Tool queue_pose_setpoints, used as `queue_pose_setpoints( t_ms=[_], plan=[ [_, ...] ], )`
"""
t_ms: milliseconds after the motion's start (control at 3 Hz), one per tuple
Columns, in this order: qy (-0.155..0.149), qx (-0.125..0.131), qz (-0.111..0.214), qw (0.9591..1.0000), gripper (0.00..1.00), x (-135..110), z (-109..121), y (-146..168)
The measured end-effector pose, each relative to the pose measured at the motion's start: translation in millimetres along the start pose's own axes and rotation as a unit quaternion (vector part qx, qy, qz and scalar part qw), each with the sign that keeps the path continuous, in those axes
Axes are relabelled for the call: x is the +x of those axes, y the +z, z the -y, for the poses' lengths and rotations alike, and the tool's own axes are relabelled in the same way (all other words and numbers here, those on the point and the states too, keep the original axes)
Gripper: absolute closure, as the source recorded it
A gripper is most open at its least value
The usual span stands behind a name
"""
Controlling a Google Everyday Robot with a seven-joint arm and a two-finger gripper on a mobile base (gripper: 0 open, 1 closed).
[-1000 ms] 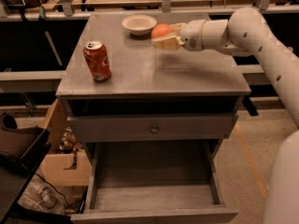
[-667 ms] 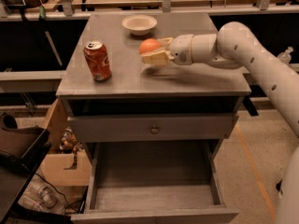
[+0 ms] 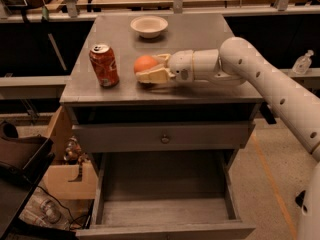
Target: Move orange near coke can
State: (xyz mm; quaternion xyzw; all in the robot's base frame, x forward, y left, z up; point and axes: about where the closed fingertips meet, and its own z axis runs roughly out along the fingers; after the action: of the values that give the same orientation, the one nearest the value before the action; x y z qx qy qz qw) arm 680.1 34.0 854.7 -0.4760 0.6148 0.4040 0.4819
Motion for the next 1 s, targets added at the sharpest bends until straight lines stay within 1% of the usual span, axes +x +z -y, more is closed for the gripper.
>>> queue_pose_setpoints(
  t_ms=[333, 1000],
  plan=[
    [0.000, -0.002, 0.000, 1.0000, 0.82, -0.8, -1.0, 2.9],
    [-0.001, -0.007, 0.000, 1.0000, 0.37, -1.4, -3.6, 8.2]
  ],
)
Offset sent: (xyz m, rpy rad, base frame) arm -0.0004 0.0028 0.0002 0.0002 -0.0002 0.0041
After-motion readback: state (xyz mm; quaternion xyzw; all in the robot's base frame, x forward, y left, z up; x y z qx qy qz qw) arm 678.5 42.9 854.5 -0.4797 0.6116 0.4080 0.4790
